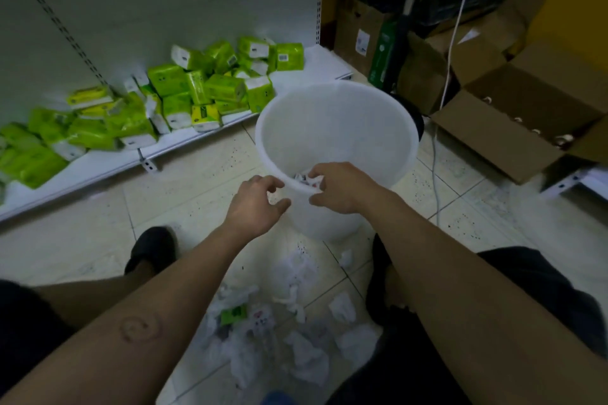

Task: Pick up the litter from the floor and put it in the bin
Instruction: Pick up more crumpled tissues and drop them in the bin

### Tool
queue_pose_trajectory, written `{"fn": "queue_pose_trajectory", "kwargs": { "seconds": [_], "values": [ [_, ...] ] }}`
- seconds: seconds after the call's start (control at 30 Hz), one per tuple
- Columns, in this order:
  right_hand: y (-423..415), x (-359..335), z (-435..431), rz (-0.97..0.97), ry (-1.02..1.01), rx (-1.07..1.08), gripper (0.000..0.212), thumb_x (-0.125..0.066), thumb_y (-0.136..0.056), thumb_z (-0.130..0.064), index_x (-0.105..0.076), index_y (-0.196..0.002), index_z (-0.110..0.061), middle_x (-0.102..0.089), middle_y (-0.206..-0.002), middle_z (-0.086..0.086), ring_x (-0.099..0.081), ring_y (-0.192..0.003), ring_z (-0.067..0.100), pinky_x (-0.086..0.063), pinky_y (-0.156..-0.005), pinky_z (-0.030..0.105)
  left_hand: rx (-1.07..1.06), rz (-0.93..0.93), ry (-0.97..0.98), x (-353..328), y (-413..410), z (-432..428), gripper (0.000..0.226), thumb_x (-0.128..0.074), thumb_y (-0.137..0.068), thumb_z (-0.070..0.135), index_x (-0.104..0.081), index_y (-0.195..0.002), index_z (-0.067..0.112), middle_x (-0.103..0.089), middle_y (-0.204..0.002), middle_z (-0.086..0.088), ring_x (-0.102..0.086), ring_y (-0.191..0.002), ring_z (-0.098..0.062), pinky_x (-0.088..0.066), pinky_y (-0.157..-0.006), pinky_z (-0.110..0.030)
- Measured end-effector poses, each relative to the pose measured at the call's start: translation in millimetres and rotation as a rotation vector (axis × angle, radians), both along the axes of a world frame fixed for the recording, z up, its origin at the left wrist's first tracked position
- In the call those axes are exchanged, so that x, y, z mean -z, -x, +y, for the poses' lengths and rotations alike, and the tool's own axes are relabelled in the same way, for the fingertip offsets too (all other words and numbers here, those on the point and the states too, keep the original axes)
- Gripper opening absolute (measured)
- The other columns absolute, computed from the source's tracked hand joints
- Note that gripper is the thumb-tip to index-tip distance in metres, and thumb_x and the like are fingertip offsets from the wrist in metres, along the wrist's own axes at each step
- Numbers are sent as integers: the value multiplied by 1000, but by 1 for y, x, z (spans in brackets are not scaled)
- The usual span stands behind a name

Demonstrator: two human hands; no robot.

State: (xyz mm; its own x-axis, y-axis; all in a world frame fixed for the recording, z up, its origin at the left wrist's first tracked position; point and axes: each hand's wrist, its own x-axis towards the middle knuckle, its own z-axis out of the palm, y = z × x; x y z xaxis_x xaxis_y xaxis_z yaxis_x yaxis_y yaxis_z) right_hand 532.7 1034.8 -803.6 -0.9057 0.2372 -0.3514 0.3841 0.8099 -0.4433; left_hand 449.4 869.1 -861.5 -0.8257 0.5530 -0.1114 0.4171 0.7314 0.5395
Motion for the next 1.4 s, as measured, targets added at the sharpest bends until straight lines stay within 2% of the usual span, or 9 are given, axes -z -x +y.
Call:
{"fn": "queue_pose_trajectory", "kwargs": {
  "seconds": [0.17, 0.3, 0.5, 0.63, 0.83, 1.07, 1.2, 1.27, 1.4],
  "values": [
    [-22, 40, -43, -113, -43, -91, 53, -60, -87, -32, -44, -137, -22, -56, -131, 7, -54, -114, 24, -47, -96, 35, 20, -228, 125, 48, -35, -47, 48, -68, -80, 48, -61, -121, 24, -61, -120, -1, -56, -110, -20, -47, -96, -37],
    [-37, 72, -57, -373, -97, -192, 58, -56, -90, -35, -37, -142, -18, -42, -145, 8, -45, -127, 27, -40, -102, 36, -41, -358, 206, 87, -54, -86, 50, -68, -79, 48, -60, -122, 23, -62, -124, -2, -60, -107, -19, -48, -93, -30],
    [-67, 130, -68, -637, -37, -81, 49, -55, -92, -26, -45, -134, -4, -50, -137, 14, -52, -120, 31, -46, -99, 38, -49, -561, 309, 139, -78, -106, 56, -68, -80, 42, -54, -128, 17, -66, -115, -7, -63, -100, -20, -49, -85, -26],
    [-76, 168, -72, -775, -10, -119, 53, -56, -91, -28, -41, -138, -6, -49, -138, 12, -53, -118, 28, -45, -95, 35, 8, -528, 345, 158, -65, -84, 59, -65, -80, 46, -52, -130, 18, -60, -127, -8, -59, -112, -25, -50, -93, -34],
    [-49, 211, -52, -701, 64, 3, 51, -50, -93, -33, -39, -137, -9, -44, -140, 14, -48, -122, 29, -44, -94, 35, 54, -522, 333, 201, -45, -46, 46, -59, -87, 38, -53, -128, 20, -57, -128, -8, -55, -115, -26, -46, -93, -34],
    [-34, 283, -13, -696, 91, 104, 50, -45, -97, -30, -39, -140, -7, -33, -147, 23, -37, -131, 36, -26, -112, 36, 297, -498, 306, 277, -27, -27, 36, -44, -95, 21, -58, -127, 15, -57, -128, -13, -53, -114, -28, -46, -94, -37],
    [-19, 319, 4, -718, 124, 282, 74, -54, -90, -44, -16, -151, -25, 9, -157, 18, -13, -144, 38, -24, -116, 38, 453, -431, 398, 301, -25, -17, 47, -49, -93, 36, -43, -140, 34, -21, -157, -14, -24, -141, -33, -34, -107, -49],
    [-12, 333, 6, -720, 115, 304, 76, -53, -90, -47, -14, -151, -24, 6, -158, 17, -16, -143, 39, -25, -115, 39, 542, -407, 456, 310, -25, -16, 51, -43, -95, 43, -32, -145, 40, -3, -162, -9, -8, -147, -32, -24, -111, -53],
    [-14, 344, -10, -714, 117, 285, 72, -54, -91, -40, -21, -149, -13, -7, -157, 15, -24, -140, 35, -29, -111, 36, 551, -314, 496, 317, -22, -25, 48, -40, -96, 42, -36, -143, 37, -2, -162, -4, -7, -148, -28, -24, -112, -53]
  ]
}}
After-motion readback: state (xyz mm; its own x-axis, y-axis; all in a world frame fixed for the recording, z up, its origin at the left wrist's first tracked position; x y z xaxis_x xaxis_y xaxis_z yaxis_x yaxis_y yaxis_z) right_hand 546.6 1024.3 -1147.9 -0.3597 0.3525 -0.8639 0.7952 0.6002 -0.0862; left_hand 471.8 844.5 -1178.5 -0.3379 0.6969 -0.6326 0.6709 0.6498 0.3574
